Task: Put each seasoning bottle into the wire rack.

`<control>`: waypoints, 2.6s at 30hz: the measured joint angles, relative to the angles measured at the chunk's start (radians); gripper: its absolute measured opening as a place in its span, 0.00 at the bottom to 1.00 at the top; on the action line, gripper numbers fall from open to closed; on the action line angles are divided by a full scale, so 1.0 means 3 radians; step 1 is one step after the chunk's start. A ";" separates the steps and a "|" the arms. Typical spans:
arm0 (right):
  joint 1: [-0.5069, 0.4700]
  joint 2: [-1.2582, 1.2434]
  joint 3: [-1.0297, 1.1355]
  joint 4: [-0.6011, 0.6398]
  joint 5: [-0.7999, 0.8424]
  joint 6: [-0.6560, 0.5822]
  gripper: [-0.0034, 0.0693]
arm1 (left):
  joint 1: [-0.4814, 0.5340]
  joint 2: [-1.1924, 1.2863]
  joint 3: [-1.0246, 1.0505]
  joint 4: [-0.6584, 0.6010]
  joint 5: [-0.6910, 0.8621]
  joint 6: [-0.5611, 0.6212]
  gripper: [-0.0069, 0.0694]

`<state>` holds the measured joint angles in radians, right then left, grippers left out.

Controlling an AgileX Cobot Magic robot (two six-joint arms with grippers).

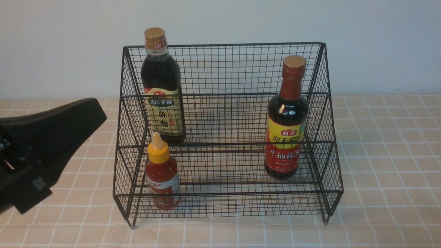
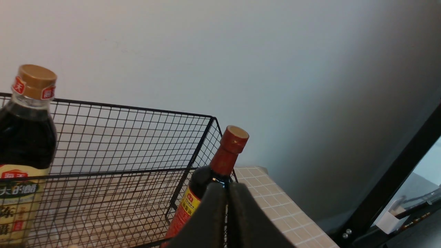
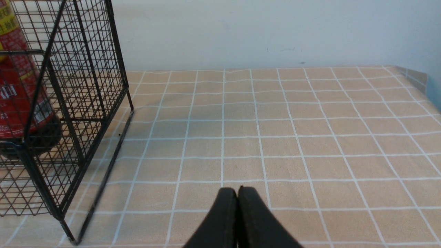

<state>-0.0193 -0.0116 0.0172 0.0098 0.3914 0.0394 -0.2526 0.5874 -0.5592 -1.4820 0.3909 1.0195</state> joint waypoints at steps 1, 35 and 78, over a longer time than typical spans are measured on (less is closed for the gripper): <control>0.0000 0.0000 0.0000 0.0000 0.0000 0.0000 0.03 | 0.0000 0.0000 0.0000 0.0000 0.0000 0.0000 0.08; 0.0000 0.0000 0.0000 0.0000 0.0000 0.0000 0.03 | 0.0000 -0.1352 0.0021 0.5561 0.0789 -0.4048 0.08; 0.0000 0.0000 0.0000 0.0000 -0.0003 0.0000 0.03 | 0.0827 -0.1999 0.1956 0.5072 -0.0071 -0.3327 0.08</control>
<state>-0.0193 -0.0116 0.0172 0.0098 0.3905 0.0394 -0.0045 -0.0124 0.0274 0.0397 0.3696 0.0214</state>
